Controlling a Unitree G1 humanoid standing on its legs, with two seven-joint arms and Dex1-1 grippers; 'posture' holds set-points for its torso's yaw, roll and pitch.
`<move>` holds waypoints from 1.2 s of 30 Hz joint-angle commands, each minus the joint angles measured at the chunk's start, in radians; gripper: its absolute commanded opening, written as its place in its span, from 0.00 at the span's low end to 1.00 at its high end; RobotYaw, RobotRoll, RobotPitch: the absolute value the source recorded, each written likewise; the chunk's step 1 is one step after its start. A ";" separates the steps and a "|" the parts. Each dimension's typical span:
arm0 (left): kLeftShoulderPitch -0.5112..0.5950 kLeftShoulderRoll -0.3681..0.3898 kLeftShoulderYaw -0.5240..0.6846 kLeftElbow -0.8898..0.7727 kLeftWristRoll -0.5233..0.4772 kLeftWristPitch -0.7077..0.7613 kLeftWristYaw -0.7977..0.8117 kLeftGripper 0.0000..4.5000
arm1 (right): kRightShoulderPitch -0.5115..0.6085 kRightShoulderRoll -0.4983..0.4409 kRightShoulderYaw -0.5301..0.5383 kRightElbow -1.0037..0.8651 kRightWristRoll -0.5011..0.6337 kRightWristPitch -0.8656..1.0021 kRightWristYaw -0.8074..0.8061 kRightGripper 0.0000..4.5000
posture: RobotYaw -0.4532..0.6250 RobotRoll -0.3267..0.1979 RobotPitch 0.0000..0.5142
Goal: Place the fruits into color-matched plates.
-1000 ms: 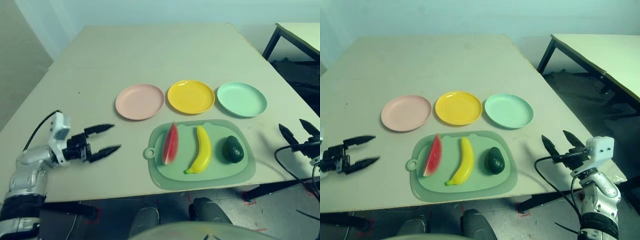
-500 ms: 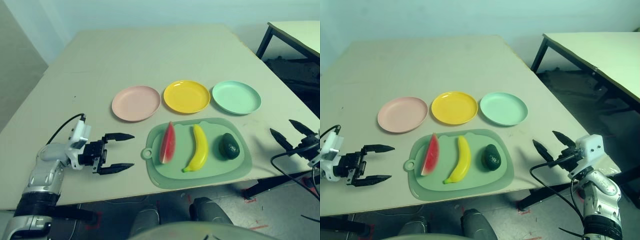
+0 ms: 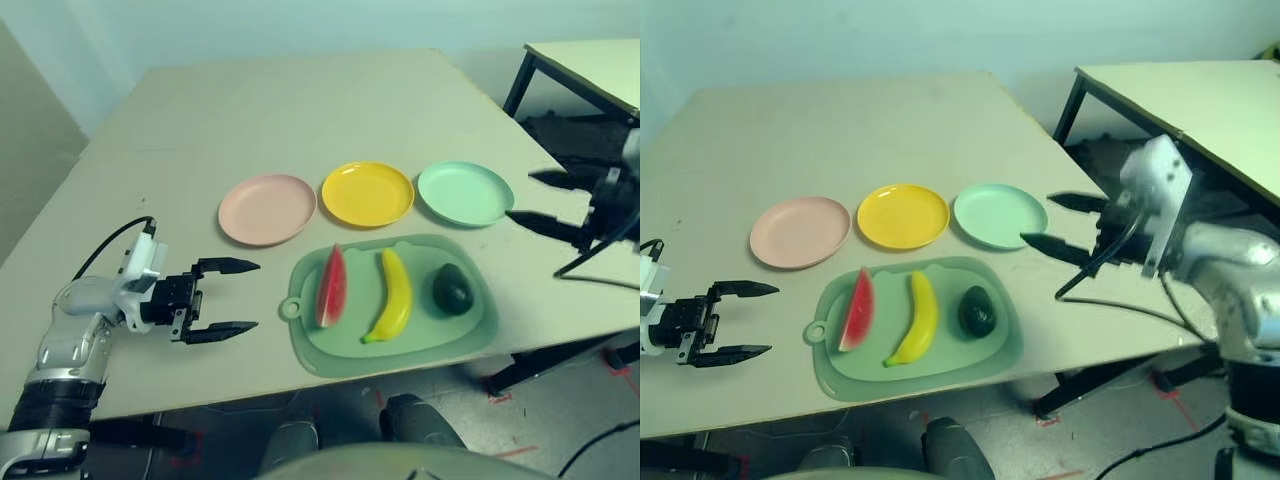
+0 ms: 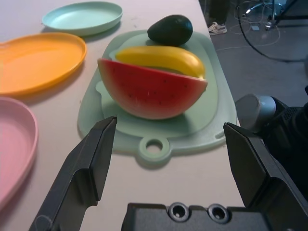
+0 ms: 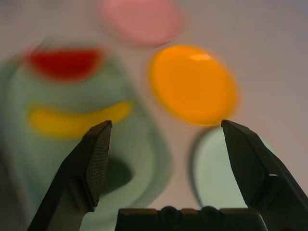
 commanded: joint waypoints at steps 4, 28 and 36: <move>-0.004 0.005 -0.006 0.023 0.025 -0.026 -0.010 1.00 | -0.128 -0.024 0.247 0.088 -0.266 -0.466 0.321 1.00 | 0.30 0.62 0.04; 0.018 0.053 0.002 -0.006 0.041 -0.020 0.009 1.00 | -0.512 0.147 0.812 0.447 -0.454 -1.069 0.375 1.00 | 0.34 0.62 0.08; 0.001 0.073 0.016 0.009 0.040 -0.017 0.025 1.00 | -0.504 0.171 0.819 0.408 -0.444 -1.022 0.375 1.00 | 0.35 0.62 0.07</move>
